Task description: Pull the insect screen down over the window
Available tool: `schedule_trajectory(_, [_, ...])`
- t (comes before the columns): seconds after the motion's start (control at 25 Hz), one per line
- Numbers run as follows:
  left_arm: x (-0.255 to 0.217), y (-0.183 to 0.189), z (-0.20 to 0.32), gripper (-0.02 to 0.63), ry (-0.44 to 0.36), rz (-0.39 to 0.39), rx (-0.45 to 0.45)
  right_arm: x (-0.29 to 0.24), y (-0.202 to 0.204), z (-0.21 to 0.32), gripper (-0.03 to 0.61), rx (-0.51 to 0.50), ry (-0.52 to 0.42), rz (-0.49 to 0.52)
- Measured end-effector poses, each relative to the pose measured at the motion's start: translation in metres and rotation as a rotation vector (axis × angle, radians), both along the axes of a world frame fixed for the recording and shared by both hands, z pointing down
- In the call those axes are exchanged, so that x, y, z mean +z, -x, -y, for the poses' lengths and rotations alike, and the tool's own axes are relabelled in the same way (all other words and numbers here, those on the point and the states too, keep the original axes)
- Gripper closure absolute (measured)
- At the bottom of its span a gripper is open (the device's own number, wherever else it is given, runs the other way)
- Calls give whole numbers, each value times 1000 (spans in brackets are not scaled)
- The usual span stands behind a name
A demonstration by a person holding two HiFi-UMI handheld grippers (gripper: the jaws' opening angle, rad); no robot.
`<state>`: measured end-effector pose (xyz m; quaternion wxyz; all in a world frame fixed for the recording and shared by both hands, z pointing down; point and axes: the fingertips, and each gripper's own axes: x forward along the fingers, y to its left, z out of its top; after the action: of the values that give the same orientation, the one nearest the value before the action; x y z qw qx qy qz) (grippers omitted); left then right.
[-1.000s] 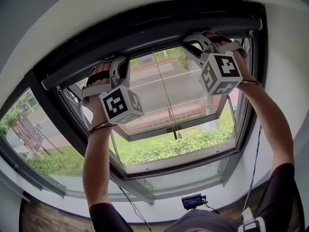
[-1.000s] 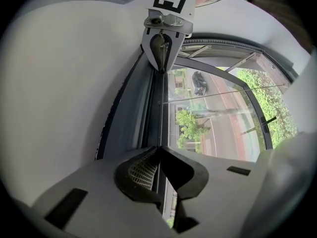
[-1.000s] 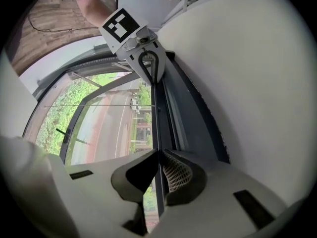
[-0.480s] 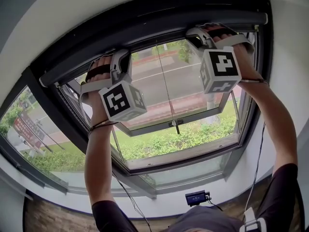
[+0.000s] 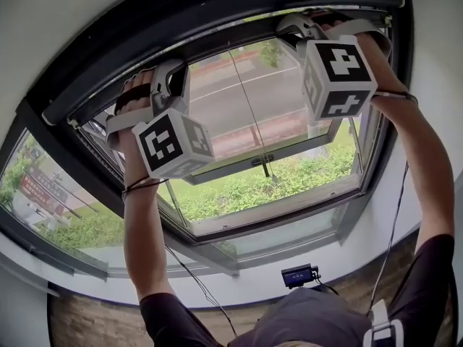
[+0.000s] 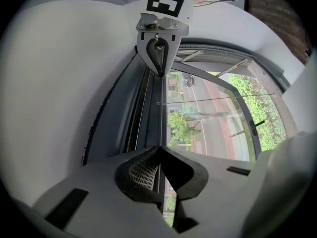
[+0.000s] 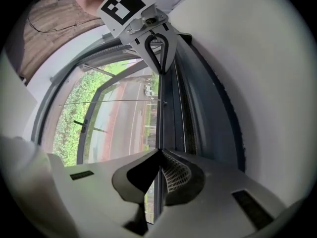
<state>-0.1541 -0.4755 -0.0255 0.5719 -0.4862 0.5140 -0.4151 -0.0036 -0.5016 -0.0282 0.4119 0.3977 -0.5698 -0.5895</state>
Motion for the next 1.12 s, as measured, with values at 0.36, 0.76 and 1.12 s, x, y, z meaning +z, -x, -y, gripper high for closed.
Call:
schedule_trajectory(0.36, [94,1,-6,592,161,-15,27,94,2,-5,555,-6,206,-79])
schedule_trajectory(0.76, [195,-3,-5,592,294,-65,34,193,-2,-4,556,-19,360,-94])
schedule_trajectory(1.12, [275,-3,-4,592,422,-88,17,272,-3,-4,557,-14,453,-97])
